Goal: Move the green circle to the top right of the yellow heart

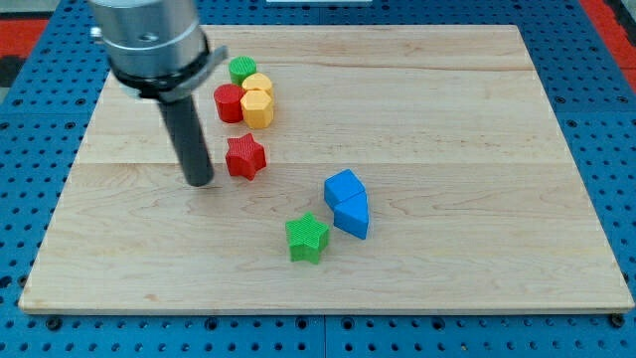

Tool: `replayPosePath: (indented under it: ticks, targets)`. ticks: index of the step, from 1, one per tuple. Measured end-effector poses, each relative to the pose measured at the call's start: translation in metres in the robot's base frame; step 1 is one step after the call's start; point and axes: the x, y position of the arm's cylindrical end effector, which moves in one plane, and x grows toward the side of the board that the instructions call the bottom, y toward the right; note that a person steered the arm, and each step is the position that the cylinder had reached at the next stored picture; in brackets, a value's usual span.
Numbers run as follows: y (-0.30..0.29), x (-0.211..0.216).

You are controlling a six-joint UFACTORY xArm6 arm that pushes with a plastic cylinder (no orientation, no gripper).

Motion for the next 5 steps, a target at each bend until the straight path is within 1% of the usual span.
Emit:
replayPosePath:
  ticks: [1,2,3,4,5]
  targets:
    - [-0.018,-0.055]
    - [-0.017,-0.113]
    - [0.012,-0.136]
    - [0.054,-0.145]
    - [0.069,-0.168]
